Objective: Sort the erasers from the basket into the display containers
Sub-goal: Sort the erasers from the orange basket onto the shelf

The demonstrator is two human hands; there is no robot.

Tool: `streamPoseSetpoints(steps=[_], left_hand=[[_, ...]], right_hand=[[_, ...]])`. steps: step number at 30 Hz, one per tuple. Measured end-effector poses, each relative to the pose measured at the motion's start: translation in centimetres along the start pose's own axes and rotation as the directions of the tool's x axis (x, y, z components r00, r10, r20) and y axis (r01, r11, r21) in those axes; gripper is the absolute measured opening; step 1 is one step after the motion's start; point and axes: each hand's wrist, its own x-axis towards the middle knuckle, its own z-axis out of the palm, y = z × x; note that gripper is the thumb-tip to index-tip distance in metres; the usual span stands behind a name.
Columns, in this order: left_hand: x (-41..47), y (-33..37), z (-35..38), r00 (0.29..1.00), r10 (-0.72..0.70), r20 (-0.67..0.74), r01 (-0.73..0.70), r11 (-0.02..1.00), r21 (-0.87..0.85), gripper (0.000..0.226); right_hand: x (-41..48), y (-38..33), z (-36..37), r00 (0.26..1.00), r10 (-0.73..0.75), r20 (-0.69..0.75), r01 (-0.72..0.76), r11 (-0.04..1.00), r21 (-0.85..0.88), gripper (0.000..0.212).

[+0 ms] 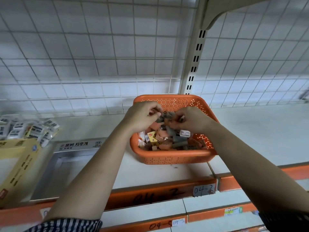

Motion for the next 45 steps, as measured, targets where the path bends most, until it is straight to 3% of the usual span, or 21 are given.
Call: streamPoseSetpoints(steps=[5, 7, 13, 18, 23, 26, 29, 32, 37, 41, 45], left_hand=[[0.6, 0.6, 0.1, 0.989, 0.021, 0.146, -0.041, 0.989, 0.140, 0.015], [1.4, 1.0, 0.2, 0.970, 0.054, 0.237, -0.099, 0.978, 0.184, 0.014], [2.7, 2.5, 2.2, 0.890, 0.078, 0.450, -0.247, 0.911, 0.330, 0.024], [2.3, 2.7, 2.4, 0.895, 0.078, 0.438, -0.215, 0.938, 0.272, 0.039], [1.9, 2.6, 2.1, 0.916, 0.082, 0.393, -0.169, 0.967, 0.192, 0.052], [1.1, 3.1, 1.0, 0.944, 0.116, 0.310, -0.170, 0.973, 0.154, 0.033], [-0.9, 2.9, -1.5, 0.991, 0.120, 0.055, -0.120, 0.993, 0.004, 0.018], [-3.9, 1.5, -5.0, 0.986, 0.005, -0.164, -0.042, 0.974, -0.221, 0.014], [-8.6, -2.9, -10.6, 0.888, -0.254, -0.384, 0.093, 0.916, -0.389, 0.011], [-11.5, -6.9, -13.0, 0.781, -0.420, -0.462, 0.164, 0.852, -0.498, 0.009], [-12.9, -10.2, -13.1, 0.719, -0.493, -0.489, 0.163, 0.804, -0.572, 0.008]], right_hand=[[-0.2, 0.3, -0.6, 0.927, 0.065, -0.370, -0.011, 0.989, 0.145, 0.012], [-0.2, 0.3, -0.8, 0.893, 0.120, -0.433, -0.025, 0.976, 0.218, 0.016], [-0.6, 0.4, -0.8, 0.888, 0.145, -0.437, -0.029, 0.965, 0.260, 0.018], [-0.8, 0.5, -0.9, 0.878, 0.159, -0.451, -0.048, 0.968, 0.247, 0.018], [-0.8, 0.5, -1.3, 0.870, 0.203, -0.450, -0.037, 0.936, 0.350, 0.013], [-1.0, 0.0, -2.0, 0.871, 0.214, -0.442, 0.001, 0.899, 0.438, 0.014], [-1.5, -1.5, -3.1, 0.880, 0.172, -0.443, 0.082, 0.863, 0.498, 0.016], [-1.4, -5.0, -4.0, 0.890, 0.084, -0.449, 0.196, 0.818, 0.541, 0.021], [-0.4, -13.6, -2.2, 0.888, -0.009, -0.460, 0.325, 0.720, 0.613, 0.019], [0.5, -20.1, 2.9, 0.894, -0.033, -0.447, 0.374, 0.605, 0.703, 0.023], [2.2, -22.7, 9.2, 0.893, -0.040, -0.448, 0.307, 0.783, 0.542, 0.021]])
